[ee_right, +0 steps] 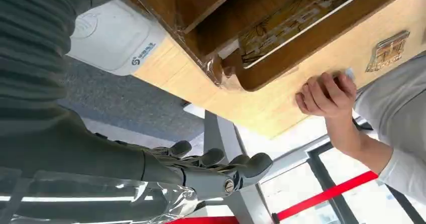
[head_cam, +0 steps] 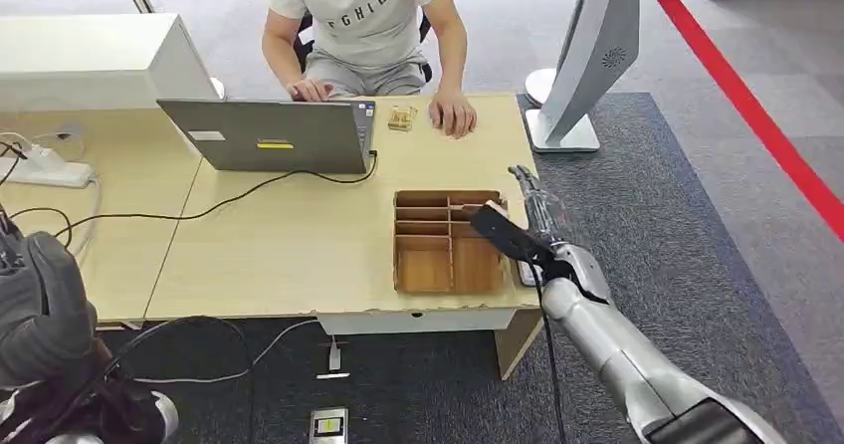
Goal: Pass the card to the sensor for recognition and then transmit it.
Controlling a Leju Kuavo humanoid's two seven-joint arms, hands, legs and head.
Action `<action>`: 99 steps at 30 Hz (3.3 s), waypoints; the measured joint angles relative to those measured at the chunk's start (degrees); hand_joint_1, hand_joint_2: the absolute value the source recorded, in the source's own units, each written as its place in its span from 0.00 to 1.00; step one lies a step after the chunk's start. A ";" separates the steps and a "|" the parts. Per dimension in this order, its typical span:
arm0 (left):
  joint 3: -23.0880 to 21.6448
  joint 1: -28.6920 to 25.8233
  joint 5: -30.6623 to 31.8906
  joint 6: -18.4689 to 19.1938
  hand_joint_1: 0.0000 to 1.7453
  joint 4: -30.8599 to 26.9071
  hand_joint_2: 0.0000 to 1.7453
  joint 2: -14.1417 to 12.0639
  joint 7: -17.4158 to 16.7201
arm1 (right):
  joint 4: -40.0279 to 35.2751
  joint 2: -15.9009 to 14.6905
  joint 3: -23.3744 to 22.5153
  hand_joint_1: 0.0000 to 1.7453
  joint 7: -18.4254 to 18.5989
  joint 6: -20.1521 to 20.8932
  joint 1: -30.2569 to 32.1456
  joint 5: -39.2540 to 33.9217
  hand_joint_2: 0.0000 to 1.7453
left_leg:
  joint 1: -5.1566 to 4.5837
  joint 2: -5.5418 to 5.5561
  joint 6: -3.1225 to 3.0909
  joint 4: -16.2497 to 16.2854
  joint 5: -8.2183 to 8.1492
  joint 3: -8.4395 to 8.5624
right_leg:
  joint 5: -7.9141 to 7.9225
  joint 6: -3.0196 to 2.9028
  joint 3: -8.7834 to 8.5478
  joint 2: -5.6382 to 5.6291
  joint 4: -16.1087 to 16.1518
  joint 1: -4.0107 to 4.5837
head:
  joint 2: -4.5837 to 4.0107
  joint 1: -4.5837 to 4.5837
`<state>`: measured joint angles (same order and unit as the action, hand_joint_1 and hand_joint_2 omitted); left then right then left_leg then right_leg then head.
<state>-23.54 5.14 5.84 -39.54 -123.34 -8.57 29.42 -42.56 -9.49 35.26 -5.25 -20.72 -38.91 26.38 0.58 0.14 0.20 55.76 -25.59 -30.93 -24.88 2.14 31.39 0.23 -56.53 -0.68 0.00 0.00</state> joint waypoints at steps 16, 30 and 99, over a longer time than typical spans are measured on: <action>-0.24 0.38 -0.90 0.02 0.00 0.22 1.00 0.00 1.18 | -1.27 -0.22 0.00 0.00 0.11 0.24 0.33 0.22 1.00 | 0.00 0.00 0.00 0.00 0.00 -0.01 | 0.00 0.00 0.00 0.00 0.00 0.00 | 0.00 0.02; -0.24 0.39 -1.18 0.02 0.00 0.72 1.00 0.00 1.35 | -5.70 -1.14 -1.20 0.07 -0.61 0.22 0.67 -2.69 1.00 | 0.00 0.00 0.00 0.00 0.00 0.00 | 0.00 0.00 0.01 0.00 -0.01 0.00 | 0.00 0.02; 0.52 -0.07 -0.46 0.00 0.00 0.90 1.00 0.00 2.86 | -4.59 2.89 3.65 1.00 -1.84 4.39 1.34 -2.78 1.00 | 0.01 0.01 0.00 -0.01 0.00 -0.01 | 0.00 0.00 -0.01 0.00 -0.03 0.00 | 0.00 0.02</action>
<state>-23.02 5.07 5.38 -39.54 -122.44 -8.57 32.28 -47.15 -6.60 38.91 -7.08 -16.33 -37.57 23.61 0.58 0.15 0.20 55.75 -25.58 -30.94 -24.89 2.13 31.38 0.24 -56.55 -0.68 0.00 0.02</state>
